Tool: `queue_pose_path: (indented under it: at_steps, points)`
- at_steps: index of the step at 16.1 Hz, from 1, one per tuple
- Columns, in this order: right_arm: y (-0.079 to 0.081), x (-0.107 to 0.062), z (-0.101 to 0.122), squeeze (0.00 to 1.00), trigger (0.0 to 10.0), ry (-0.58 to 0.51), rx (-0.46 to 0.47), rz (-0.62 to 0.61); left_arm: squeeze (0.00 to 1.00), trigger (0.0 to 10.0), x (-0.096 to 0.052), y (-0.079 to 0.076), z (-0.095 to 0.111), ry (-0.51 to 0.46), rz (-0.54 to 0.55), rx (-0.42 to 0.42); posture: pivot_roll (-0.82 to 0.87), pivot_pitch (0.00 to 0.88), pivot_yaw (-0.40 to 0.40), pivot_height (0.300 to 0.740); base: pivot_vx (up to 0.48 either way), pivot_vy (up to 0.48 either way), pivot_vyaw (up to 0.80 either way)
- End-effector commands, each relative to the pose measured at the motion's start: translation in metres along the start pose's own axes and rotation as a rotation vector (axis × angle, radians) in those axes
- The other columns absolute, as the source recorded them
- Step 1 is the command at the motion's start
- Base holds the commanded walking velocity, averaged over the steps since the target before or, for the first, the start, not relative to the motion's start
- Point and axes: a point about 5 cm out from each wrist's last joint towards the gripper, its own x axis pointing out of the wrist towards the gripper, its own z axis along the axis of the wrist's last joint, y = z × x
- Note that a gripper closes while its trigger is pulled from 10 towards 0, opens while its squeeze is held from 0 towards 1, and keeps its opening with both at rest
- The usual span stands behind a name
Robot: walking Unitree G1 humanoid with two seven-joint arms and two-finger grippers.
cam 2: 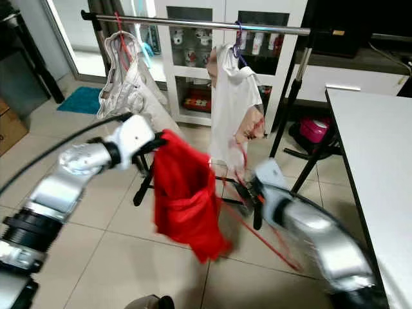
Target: Hang hanger
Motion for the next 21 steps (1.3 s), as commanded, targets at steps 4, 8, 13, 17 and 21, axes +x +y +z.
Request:
queue_pose_path:
  at_steps: [4,8,13,17,21]
  points:
    - [0.016,-0.016,0.022,0.00,10.0,-0.111,0.053,0.203,0.00,0.0,0.001,0.002,0.000,0.026,-0.031,0.015,-0.16,0.000,0.068,0.740,0.000,0.000,0.00]
    - [0.013,0.005,0.029,0.00,10.0,-0.163,0.236,0.032,0.00,0.0,0.006,-0.016,0.010,-0.036,-0.143,-0.008,-0.15,0.000,0.071,0.740,0.000,0.000,0.00]
    - [0.001,0.023,0.034,0.00,10.0,-0.270,0.333,-0.344,0.00,0.0,0.009,-0.032,0.021,-0.081,-0.218,-0.053,-0.15,0.000,0.067,0.740,0.000,0.000,0.00]
    - [0.029,0.027,0.069,0.00,10.0,-0.490,0.261,-0.180,0.00,0.0,0.014,-0.044,0.024,-0.086,-0.237,-0.073,-0.15,0.000,0.066,0.740,0.000,0.000,0.00]
    - [0.023,0.029,0.051,0.00,10.0,-0.338,0.103,-0.215,0.00,0.0,0.013,-0.034,0.023,-0.064,-0.186,-0.030,-0.16,0.000,0.062,0.740,0.000,0.000,0.00]
